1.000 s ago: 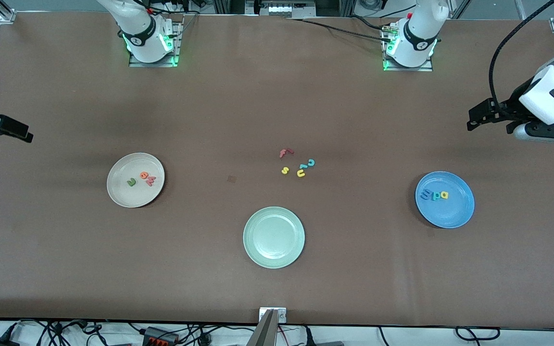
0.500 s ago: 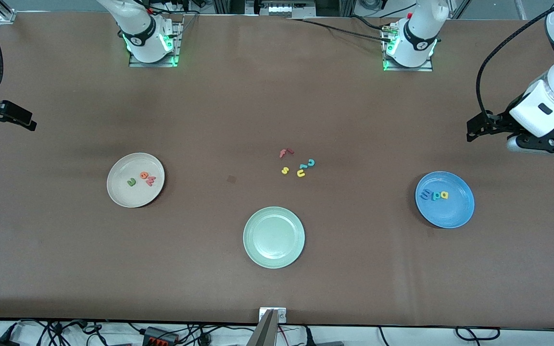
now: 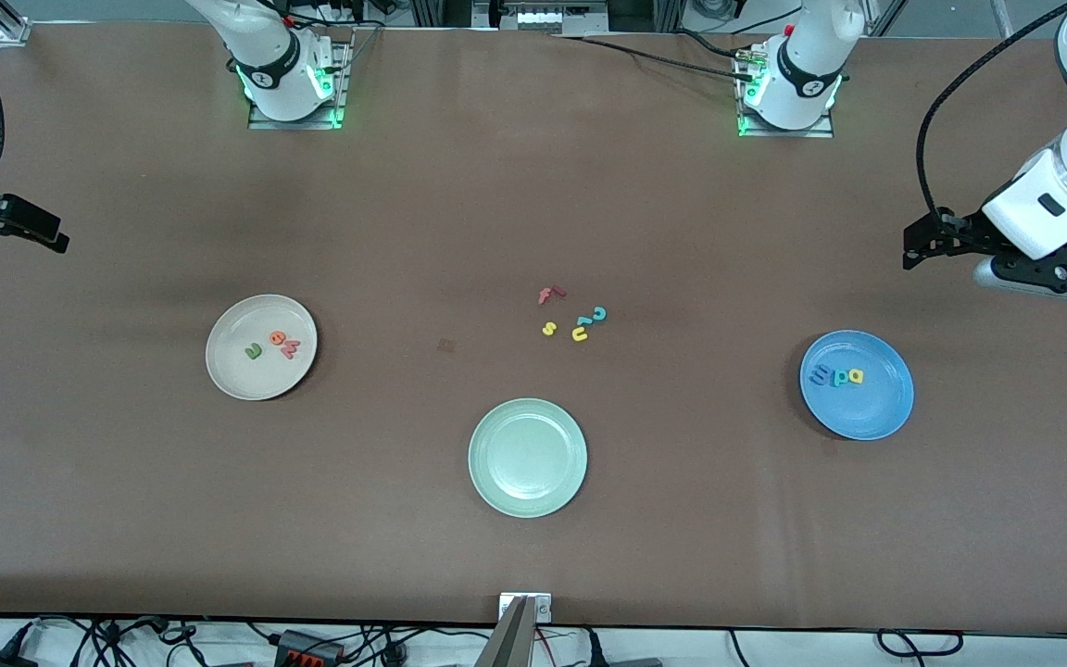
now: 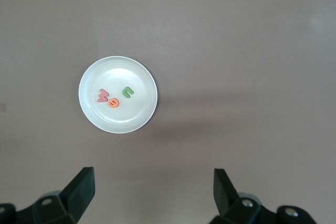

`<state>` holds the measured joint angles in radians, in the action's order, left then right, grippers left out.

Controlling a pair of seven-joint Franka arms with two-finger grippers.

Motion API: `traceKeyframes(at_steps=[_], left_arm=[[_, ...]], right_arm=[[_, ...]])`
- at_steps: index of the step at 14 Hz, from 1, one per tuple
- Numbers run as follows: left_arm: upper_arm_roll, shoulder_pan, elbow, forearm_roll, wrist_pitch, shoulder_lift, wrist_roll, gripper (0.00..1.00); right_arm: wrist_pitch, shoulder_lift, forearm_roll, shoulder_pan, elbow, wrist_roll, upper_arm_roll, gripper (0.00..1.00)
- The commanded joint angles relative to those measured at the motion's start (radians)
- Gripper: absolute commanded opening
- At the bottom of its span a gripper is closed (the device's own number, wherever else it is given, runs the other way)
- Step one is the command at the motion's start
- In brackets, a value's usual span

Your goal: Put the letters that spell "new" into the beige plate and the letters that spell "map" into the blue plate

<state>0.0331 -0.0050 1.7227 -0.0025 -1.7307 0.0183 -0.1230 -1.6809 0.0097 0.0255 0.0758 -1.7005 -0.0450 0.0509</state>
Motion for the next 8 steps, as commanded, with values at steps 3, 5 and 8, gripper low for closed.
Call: traceKeyframes(at_steps=[3, 5, 8], left_arm=[[0.010, 0.005, 0.029, 0.013, 0.008, -0.038, 0.029, 1.00], [0.014, 0.005, 0.029, 0.015, 0.007, -0.041, 0.031, 1.00], [0.016, 0.005, 0.029, 0.015, 0.005, -0.043, 0.034, 1.00]], right_arm=[[-0.014, -0.010, 0.002, 0.007, -0.018, -0.009, 0.001, 1.00], [-0.016, -0.007, 0.004, 0.007, -0.019, -0.009, 0.001, 1.00], [-0.039, 0.010, 0.002, 0.007, -0.019, -0.009, 0.001, 1.00]])
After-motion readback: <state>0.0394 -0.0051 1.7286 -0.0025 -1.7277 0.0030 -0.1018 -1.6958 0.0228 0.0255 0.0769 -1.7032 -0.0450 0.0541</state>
